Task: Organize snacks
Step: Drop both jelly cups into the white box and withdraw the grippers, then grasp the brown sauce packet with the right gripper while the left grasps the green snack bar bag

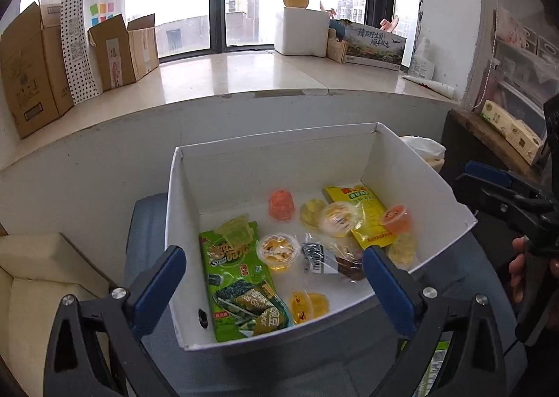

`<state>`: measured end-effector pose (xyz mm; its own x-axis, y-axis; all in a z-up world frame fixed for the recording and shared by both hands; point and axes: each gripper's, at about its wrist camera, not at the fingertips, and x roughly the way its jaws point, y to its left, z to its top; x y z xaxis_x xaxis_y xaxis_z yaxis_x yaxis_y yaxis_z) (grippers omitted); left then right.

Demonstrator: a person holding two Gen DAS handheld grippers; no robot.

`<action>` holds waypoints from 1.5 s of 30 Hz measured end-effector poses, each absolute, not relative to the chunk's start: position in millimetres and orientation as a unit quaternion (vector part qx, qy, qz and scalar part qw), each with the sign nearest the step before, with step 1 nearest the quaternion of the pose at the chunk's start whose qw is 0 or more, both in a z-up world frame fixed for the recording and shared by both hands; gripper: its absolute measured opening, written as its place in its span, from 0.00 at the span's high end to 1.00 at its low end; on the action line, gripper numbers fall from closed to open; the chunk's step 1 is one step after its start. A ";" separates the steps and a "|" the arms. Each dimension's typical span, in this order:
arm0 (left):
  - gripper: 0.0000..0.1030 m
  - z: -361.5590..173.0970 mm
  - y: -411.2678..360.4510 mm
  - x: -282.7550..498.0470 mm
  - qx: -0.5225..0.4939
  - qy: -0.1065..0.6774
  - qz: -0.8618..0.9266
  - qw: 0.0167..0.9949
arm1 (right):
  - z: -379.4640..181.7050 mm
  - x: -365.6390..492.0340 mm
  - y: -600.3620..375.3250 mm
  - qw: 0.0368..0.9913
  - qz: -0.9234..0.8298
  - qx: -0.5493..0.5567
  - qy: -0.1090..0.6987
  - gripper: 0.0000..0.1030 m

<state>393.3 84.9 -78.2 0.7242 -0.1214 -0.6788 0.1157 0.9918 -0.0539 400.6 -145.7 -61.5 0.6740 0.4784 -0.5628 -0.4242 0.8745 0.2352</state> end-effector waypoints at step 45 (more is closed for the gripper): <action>0.00 -152.3 42.9 159.5 -0.054 0.421 -0.127 0.897 | -200.2 161.7 -154.9 0.875 0.252 -0.032 0.412 0.50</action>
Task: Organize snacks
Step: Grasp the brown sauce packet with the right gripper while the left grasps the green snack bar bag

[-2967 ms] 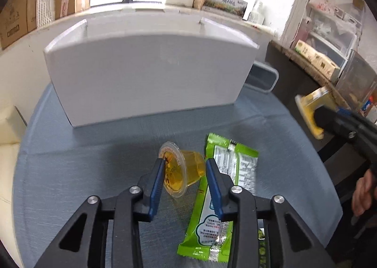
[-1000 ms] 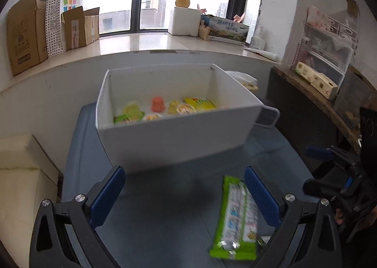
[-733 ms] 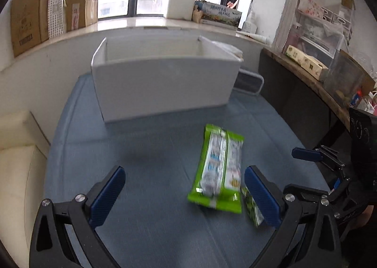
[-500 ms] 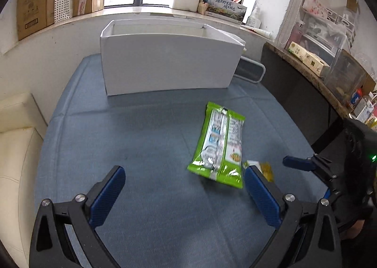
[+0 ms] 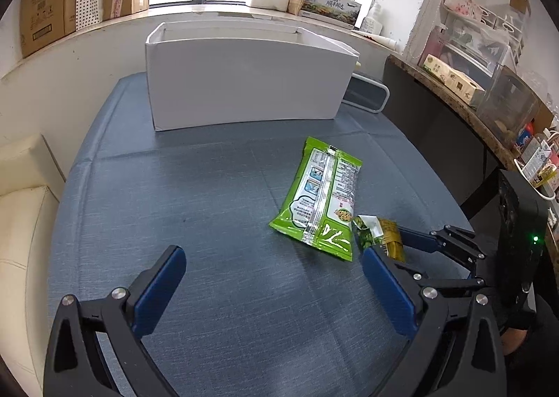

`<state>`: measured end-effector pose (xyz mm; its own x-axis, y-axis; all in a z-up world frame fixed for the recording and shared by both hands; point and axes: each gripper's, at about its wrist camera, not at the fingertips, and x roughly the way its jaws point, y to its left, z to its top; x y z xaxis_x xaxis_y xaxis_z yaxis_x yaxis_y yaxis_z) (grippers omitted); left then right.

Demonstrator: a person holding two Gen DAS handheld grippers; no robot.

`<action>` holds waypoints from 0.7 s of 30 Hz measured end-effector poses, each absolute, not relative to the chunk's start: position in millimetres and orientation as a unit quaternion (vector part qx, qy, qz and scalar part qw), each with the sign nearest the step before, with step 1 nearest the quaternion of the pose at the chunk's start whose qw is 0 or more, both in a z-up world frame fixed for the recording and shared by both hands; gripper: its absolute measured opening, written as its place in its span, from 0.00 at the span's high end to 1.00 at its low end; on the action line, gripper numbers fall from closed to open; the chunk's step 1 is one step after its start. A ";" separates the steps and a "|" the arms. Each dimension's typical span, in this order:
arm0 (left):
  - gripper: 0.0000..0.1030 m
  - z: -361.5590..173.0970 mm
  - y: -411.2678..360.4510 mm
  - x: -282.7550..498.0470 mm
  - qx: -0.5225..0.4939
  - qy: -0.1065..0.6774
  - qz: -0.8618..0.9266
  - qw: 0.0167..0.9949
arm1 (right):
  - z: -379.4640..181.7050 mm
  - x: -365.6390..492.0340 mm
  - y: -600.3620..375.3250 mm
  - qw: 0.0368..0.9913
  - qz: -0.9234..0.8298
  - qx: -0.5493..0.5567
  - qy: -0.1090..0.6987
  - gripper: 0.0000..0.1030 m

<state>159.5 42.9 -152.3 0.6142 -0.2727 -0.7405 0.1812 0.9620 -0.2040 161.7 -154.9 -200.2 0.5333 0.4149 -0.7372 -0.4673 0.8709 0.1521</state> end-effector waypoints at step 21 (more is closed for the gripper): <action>0.00 -190.9 -56.3 247.2 0.041 0.462 -0.200 0.863 | -154.1 132.9 -251.8 0.907 0.208 0.027 0.366 0.54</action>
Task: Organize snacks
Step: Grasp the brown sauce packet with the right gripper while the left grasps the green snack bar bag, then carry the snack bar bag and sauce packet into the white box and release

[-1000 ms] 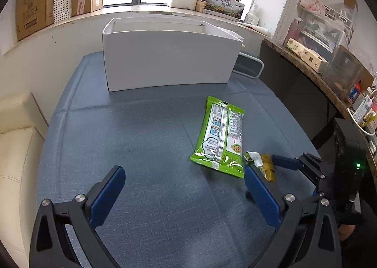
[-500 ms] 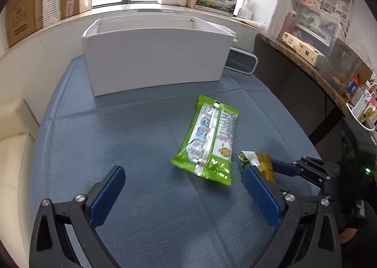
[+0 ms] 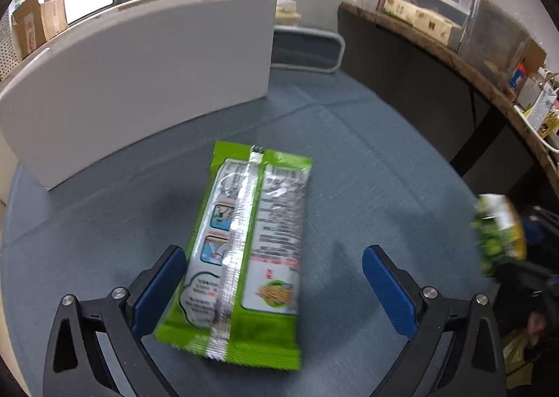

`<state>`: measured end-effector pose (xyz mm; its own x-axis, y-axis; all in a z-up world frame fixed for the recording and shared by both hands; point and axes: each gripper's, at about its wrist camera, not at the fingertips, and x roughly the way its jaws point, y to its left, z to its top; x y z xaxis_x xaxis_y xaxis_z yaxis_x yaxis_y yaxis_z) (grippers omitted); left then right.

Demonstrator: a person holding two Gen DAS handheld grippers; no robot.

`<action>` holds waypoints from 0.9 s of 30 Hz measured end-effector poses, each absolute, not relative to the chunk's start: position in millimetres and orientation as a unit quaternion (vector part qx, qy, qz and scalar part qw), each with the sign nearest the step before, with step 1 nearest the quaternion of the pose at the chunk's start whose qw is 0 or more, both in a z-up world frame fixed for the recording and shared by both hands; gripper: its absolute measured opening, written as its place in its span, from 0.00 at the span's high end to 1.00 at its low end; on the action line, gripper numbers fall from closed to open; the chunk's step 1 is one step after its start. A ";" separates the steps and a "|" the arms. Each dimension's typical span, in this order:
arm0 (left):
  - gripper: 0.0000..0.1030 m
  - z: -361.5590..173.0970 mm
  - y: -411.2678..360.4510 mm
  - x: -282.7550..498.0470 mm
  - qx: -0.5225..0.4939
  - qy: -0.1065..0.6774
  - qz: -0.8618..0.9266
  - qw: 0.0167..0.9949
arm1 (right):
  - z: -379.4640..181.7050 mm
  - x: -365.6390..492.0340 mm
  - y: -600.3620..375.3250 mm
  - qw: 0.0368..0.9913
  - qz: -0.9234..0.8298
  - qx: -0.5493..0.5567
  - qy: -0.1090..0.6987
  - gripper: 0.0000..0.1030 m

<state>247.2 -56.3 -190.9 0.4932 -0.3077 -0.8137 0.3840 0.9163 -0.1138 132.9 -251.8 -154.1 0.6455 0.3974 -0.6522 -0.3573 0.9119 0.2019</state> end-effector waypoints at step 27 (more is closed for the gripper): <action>0.39 -100.4 -6.3 226.1 0.045 0.349 -0.181 0.918 | -110.8 165.4 -219.0 0.912 0.249 0.009 0.324 0.54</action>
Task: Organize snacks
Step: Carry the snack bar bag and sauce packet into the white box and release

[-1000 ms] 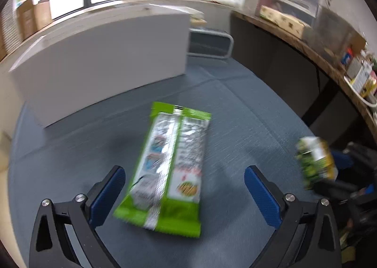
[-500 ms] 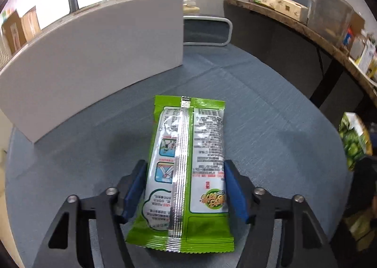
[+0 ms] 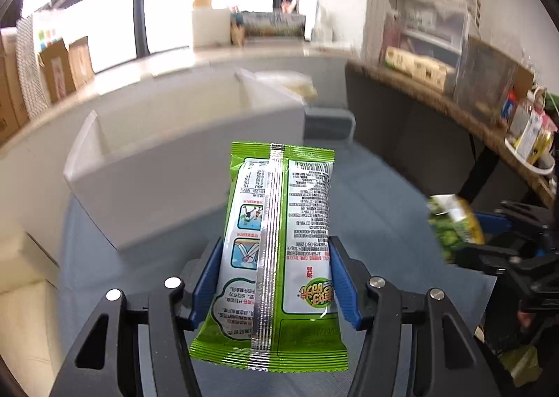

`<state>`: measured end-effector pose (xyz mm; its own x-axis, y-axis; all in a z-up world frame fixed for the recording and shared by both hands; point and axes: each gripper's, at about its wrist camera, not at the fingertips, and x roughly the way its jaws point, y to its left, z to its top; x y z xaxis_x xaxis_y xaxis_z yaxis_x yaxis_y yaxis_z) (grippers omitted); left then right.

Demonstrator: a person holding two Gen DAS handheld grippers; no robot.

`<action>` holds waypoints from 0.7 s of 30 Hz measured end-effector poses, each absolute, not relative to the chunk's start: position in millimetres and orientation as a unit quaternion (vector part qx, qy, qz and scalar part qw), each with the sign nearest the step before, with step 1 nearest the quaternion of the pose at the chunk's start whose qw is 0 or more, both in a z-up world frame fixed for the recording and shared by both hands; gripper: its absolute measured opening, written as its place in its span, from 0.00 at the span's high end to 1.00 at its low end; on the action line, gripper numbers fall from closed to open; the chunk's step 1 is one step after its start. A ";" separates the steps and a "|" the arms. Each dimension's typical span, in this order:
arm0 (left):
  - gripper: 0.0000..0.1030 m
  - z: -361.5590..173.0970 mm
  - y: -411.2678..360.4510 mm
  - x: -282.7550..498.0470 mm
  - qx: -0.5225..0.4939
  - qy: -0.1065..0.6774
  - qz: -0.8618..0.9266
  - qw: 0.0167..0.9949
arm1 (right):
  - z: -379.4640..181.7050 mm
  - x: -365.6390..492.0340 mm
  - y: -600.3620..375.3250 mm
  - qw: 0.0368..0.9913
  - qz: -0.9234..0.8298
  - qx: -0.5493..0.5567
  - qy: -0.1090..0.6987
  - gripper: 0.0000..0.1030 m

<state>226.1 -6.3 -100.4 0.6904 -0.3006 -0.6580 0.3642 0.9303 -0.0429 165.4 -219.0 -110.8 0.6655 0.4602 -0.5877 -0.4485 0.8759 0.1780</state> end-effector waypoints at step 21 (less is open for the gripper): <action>0.36 -23.6 84.4 372.1 -0.011 0.310 -0.073 0.948 | -36.2 388.5 -111.0 0.914 0.249 -0.017 0.319 0.54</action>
